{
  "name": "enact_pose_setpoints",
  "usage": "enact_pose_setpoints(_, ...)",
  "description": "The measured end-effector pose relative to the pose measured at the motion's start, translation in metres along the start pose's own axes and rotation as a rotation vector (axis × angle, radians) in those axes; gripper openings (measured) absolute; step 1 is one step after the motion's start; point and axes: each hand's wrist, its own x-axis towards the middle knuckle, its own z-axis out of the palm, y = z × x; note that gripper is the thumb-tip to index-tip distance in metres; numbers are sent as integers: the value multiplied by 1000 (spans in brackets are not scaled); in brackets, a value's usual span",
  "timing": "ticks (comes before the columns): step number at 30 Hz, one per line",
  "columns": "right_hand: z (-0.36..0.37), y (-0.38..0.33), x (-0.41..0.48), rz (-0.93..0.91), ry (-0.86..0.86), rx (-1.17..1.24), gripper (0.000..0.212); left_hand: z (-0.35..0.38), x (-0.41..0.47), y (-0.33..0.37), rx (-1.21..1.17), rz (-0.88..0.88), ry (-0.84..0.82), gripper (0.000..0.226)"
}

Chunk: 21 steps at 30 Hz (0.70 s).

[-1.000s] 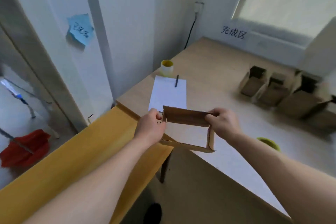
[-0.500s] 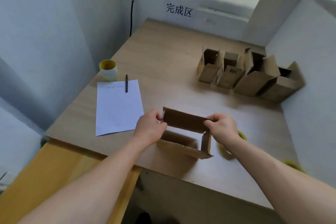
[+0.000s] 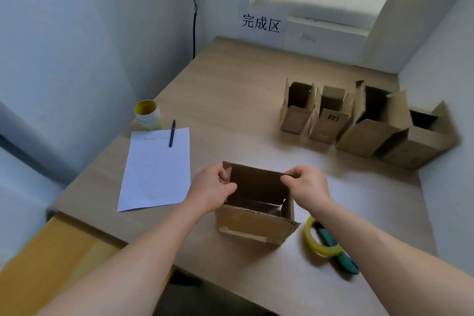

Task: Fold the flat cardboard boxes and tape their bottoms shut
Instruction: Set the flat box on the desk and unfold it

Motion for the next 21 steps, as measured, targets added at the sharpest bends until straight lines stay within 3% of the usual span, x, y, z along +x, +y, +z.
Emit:
enact_pose_setpoints(8, -10, 0, 13, 8, -138, 14, 9, 15, 18, 15, 10, 25, 39, 18)
enact_pose_setpoints(11, -15, 4, 15, 40, -160, 12, 19, 16, 28, 18, 10, 63, 3, 20)
enact_pose_setpoints(17, -16, 8, 13, 90, -109, -17, 33, 17, 45, 14, 107, 197, -220, 37)
enact_pose_setpoints(21, -13, 12, 15, 100, -71, 25, 17, 6, 47, 8, 176, 320, -531, 72)
